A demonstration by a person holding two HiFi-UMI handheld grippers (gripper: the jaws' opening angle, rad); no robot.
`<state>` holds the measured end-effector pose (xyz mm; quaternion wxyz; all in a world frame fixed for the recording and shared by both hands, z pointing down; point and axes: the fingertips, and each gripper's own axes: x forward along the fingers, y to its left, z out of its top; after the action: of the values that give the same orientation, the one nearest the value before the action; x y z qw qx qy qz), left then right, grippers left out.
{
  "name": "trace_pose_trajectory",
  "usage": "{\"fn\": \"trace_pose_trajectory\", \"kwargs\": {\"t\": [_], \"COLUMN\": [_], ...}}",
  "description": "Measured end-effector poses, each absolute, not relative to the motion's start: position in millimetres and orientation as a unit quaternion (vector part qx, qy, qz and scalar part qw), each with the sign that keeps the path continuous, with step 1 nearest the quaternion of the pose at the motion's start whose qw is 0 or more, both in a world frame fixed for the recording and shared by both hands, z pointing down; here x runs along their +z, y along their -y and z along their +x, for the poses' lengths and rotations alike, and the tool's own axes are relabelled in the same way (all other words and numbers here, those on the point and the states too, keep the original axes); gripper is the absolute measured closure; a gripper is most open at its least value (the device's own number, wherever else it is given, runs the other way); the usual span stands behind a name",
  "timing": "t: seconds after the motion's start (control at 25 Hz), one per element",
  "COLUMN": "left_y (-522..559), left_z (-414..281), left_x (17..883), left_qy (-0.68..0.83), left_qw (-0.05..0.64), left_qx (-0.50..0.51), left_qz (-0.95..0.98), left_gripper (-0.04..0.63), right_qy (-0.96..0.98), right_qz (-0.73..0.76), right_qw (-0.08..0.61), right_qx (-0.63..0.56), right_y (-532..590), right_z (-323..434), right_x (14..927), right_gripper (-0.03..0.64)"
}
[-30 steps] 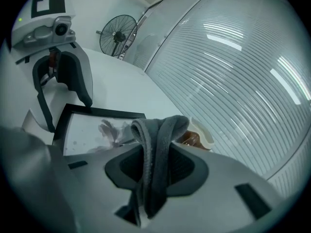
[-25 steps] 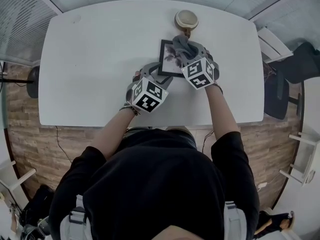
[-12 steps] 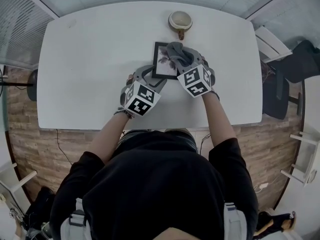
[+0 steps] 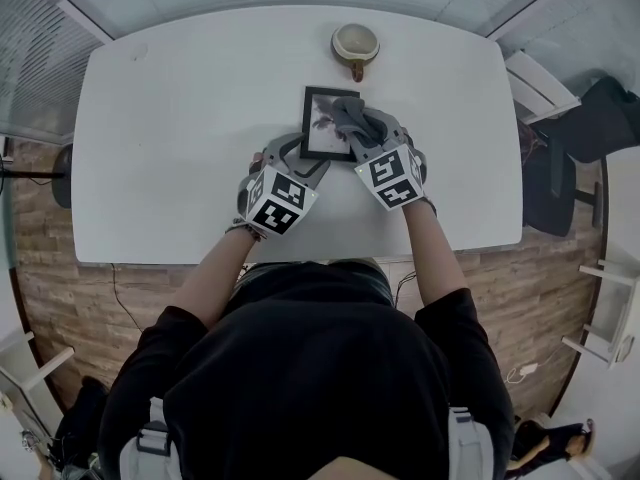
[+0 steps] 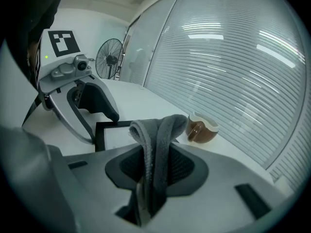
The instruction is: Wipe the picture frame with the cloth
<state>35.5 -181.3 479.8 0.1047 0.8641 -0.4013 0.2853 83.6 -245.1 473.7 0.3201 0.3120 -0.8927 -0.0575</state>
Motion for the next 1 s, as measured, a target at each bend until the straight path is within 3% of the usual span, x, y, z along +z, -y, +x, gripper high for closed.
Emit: {"fn": "trace_pose_trajectory", "kwargs": {"t": [1.0], "left_y": [181.5], "left_z": [36.0], "left_x": [478.9], "left_qy": [0.4], "left_qw": [0.107], "left_qx": [0.286], "left_qz": [0.864], "left_gripper": [0.334], "right_qy": [0.898], "right_qz": [0.321], "right_qw": [0.301], "right_qx": [0.008], "right_y": [211.6], "right_z": [92.5], "right_x": [469.2], "right_gripper": [0.509]}}
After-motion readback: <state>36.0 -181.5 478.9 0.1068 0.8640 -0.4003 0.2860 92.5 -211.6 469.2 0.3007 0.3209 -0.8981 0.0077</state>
